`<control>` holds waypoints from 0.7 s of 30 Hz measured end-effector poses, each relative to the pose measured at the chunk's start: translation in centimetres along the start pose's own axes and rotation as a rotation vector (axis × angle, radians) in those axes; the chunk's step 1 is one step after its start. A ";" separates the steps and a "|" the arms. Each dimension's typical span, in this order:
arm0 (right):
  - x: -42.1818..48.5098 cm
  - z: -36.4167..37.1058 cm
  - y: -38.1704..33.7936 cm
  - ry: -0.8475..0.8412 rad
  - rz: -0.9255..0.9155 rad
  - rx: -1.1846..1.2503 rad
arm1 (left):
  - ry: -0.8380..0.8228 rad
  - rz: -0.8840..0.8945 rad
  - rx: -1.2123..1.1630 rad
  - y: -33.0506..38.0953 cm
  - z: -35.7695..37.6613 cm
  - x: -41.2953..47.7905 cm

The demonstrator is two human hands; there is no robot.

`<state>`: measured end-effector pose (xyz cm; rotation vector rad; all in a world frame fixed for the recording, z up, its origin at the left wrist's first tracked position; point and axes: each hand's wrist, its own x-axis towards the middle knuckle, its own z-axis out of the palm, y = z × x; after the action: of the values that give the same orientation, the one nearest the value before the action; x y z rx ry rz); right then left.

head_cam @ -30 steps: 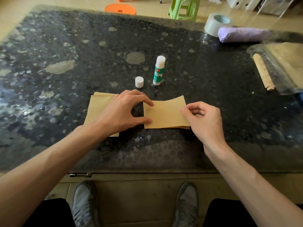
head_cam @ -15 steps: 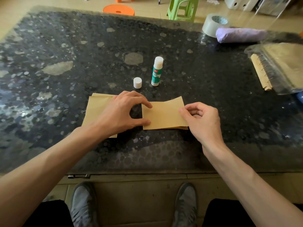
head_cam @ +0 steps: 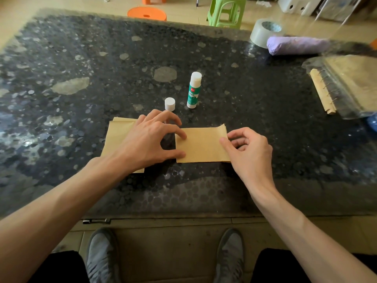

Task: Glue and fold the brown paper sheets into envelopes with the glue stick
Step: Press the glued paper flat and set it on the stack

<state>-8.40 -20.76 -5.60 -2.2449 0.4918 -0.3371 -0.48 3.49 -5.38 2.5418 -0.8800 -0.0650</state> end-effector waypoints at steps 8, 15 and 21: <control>-0.4 0.2 0.1 0.026 -0.085 -0.082 | -0.007 0.010 0.005 -0.2 0.1 -0.1; -0.4 0.4 0.7 0.028 -0.243 -0.206 | -0.007 0.014 -0.003 -0.4 0.4 -0.2; -0.7 0.9 0.4 -0.082 -0.475 -0.357 | 0.008 0.009 0.012 -0.5 0.5 -0.4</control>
<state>-8.81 -20.08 -6.49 -2.7037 -0.0407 -0.4201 -0.61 3.93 -6.06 2.5473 -0.8914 -0.0473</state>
